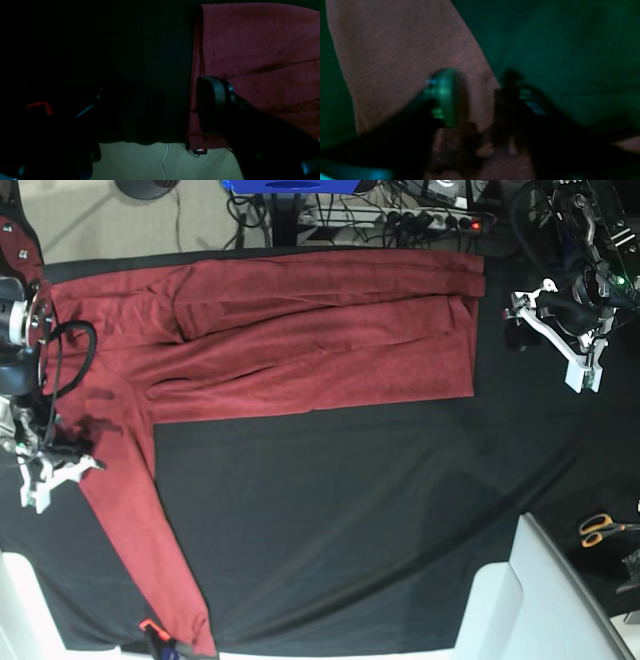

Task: Fold the T-shirt properly
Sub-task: 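Move the right gripper to the loose sleeve and grasp its fabric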

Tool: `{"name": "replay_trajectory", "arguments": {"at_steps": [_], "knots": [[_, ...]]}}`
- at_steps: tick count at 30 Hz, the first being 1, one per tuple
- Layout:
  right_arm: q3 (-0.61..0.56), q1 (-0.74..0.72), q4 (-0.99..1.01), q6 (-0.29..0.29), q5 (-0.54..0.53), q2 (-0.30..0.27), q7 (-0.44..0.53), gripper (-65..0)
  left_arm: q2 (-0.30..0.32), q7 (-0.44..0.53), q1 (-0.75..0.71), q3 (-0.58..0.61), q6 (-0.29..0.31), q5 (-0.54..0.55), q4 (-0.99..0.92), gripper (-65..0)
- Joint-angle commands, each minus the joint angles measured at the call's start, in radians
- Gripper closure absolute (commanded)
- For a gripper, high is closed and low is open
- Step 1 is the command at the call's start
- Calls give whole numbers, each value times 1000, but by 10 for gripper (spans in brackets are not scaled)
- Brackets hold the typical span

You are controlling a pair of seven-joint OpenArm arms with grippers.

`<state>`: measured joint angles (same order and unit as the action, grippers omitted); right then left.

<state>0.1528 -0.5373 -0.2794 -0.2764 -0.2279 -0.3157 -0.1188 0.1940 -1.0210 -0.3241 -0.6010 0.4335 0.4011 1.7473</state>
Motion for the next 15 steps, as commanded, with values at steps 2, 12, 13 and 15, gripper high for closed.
{"name": "replay_trajectory", "arguments": {"at_steps": [2,12,13,15], "knots": [[-2,-19,-8,-11,-1,-7,-14,-35,15,12,3,-6,0,12,15,-443],[8,70,-217,-14,-8,-3,-135,0,14,12,3,-6,0,12,15,-443],[8,102,-286,-14,-8,-1,-167,0,14,12,3,-6,0,12,15,-443],[8,159,-409,-13,-8,19,-224,0,14,12,3,-6,0,12,15,-443]]}}
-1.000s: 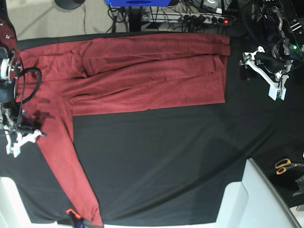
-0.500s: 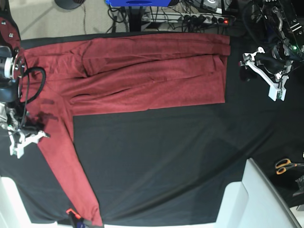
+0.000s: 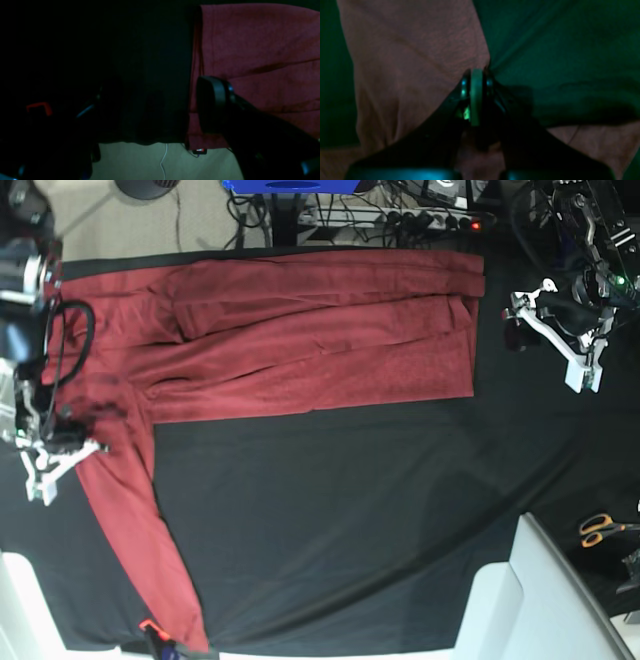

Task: Fold the T-shirt properly
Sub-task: 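Move the right gripper to the loose sleeve and grasp its fabric, then lift the sleeve with the right gripper and fold it over the shirt body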

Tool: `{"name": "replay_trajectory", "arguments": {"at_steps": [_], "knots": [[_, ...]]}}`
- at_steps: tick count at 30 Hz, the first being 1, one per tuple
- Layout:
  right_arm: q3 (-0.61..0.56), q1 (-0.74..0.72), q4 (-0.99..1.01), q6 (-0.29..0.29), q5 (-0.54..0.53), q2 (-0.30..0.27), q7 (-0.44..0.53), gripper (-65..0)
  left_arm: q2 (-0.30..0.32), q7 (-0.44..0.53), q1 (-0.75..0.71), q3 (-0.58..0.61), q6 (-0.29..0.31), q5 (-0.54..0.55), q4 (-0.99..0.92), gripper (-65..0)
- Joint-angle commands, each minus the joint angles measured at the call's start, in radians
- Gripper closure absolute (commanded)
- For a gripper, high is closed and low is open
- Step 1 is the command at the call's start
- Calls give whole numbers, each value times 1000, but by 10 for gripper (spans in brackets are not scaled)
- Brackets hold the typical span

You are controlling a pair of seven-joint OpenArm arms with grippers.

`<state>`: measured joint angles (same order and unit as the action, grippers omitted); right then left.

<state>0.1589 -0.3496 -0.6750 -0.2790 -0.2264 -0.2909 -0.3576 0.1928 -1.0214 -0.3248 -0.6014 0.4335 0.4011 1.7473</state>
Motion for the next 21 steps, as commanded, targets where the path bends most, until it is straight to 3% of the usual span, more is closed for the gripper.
{"name": "replay_trajectory", "arguments": {"at_steps": [1,5,7,21], "knots": [[1,-6,-71,-10,-9,-1,-18,0,15,13,5,-5,0,12,15,-443],[1,83,-249,-10,-9,14,-131,0,18,11,19,31,0,6,4,-443],[1,126,-322,-10,-9,40,-140,0,20,11,25,51,0,6,-16,-443],[3,375,-731,-6,-9,86,-265,0,20,14,39,65,0,5,-34,-443]]}}
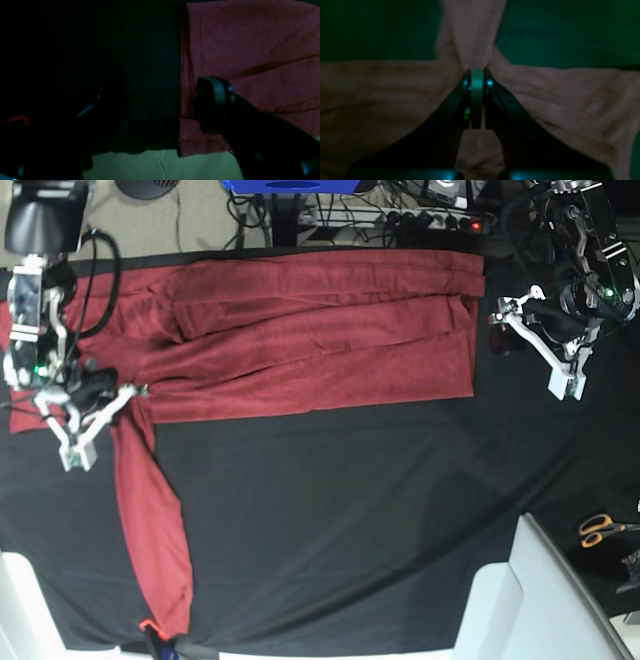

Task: Fold the T-shirt properly
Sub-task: 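Lift the sleeve with the right gripper and fold it over the shirt body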

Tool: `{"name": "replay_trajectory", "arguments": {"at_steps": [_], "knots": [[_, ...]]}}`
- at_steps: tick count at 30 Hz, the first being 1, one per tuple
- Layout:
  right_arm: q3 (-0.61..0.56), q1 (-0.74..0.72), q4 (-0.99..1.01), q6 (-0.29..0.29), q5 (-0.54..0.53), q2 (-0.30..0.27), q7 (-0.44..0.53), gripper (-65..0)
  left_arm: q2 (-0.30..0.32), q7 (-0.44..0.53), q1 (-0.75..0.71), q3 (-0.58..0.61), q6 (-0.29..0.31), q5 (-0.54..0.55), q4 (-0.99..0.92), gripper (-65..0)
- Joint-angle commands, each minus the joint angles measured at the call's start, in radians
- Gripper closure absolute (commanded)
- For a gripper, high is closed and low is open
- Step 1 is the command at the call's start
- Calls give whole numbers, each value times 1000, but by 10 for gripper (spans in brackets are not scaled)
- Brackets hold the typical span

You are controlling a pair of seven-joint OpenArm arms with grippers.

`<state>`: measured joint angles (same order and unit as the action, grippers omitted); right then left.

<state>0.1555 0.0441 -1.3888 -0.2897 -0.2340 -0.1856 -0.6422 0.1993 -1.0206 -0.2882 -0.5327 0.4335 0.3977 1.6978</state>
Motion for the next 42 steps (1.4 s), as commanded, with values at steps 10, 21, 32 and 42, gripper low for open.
{"name": "replay_trajectory", "arguments": {"at_steps": [10,21,32,42], "knots": [[48,165,-228,5,3,64,-23,0,15,13,2,-4,0,8,15,-443],[49,293,-249,4,-1,116,-14,0,15,13,2,-4,0,8,15,-443],[43,360,-320,2,-1,140,-15,0,15,13,2,-4,0,8,14,-443],[95,339,-294,2,3,134,-15,0,15,13,2,-4,0,8,14,-443]]}}
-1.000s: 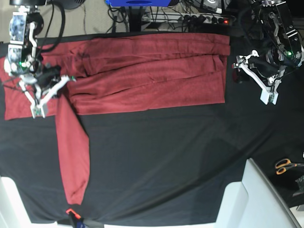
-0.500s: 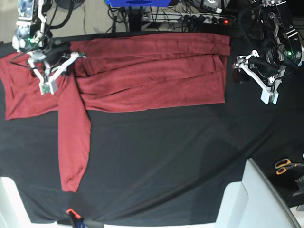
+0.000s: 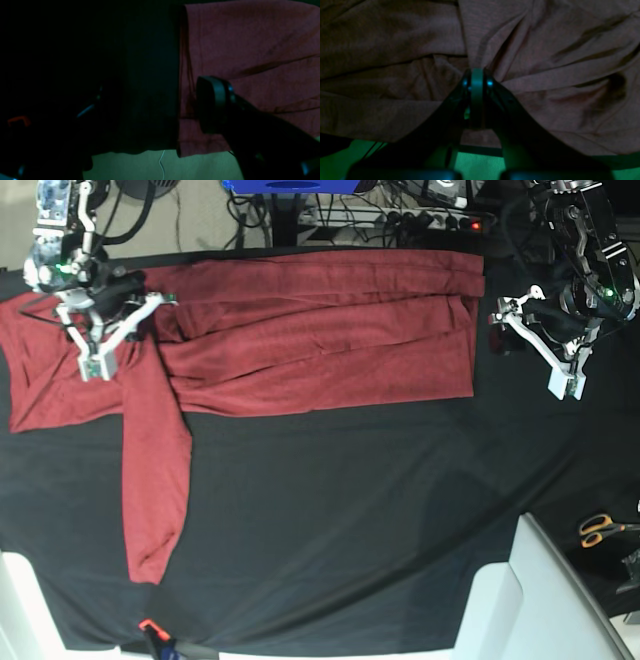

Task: Fold the T-shirt properly
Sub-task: 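Lift the sleeve with the right gripper and fold it over the shirt body, then release the sleeve and raise the right gripper from the shirt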

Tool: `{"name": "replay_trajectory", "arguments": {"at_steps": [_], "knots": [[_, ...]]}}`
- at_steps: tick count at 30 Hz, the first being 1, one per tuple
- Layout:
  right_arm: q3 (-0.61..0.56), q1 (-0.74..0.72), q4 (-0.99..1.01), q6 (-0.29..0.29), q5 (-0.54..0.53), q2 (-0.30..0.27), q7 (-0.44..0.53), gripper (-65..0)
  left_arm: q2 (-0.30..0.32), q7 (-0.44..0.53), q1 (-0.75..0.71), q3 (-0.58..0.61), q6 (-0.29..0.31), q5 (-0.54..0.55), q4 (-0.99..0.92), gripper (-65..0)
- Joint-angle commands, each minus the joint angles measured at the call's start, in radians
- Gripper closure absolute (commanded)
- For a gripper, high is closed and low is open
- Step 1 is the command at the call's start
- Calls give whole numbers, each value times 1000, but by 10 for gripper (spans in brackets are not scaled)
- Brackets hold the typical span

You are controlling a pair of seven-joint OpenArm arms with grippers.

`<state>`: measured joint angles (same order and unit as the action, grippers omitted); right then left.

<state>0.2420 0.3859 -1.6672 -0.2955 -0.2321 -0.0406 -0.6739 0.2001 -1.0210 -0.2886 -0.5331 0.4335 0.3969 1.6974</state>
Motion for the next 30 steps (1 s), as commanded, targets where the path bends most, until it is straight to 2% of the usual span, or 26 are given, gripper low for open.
{"name": "replay_trajectory", "arguments": {"at_steps": [1,9,11,14,16,20,23,26,30], "knots": [[26,-5,-15,8,1,-9,15,0,14,14,1,-3,0,9,14,-443],[73,-11,-15,8,1,-12,4,-6,14,14,2,-3,0,9,-13,-443],[73,-12,-17,8,-2,-12,-45,-68,14,14,2,-3,0,10,-18,-443],[72,-12,-31,6,-3,-6,-88,-213,14,14,2,-3,0,9,-21,-443],[73,-11,-50,6,-3,-5,-88,-255,14,14,2,-3,0,9,-21,-443],[125,-28,-97,6,-3,-3,-85,-255,15,14,2,-6,0,9,-21,-443],[214,-114,-70,6,-2,-3,-77,-255,15,14,2,-5,0,9,-21,-443],[302,-230,46,6,3,-15,-76,-255,15,14,2,-5,0,9,-21,-443],[306,-354,264,9,4,-97,-74,-255,15,14,2,-5,0,9,-21,-443]]}}
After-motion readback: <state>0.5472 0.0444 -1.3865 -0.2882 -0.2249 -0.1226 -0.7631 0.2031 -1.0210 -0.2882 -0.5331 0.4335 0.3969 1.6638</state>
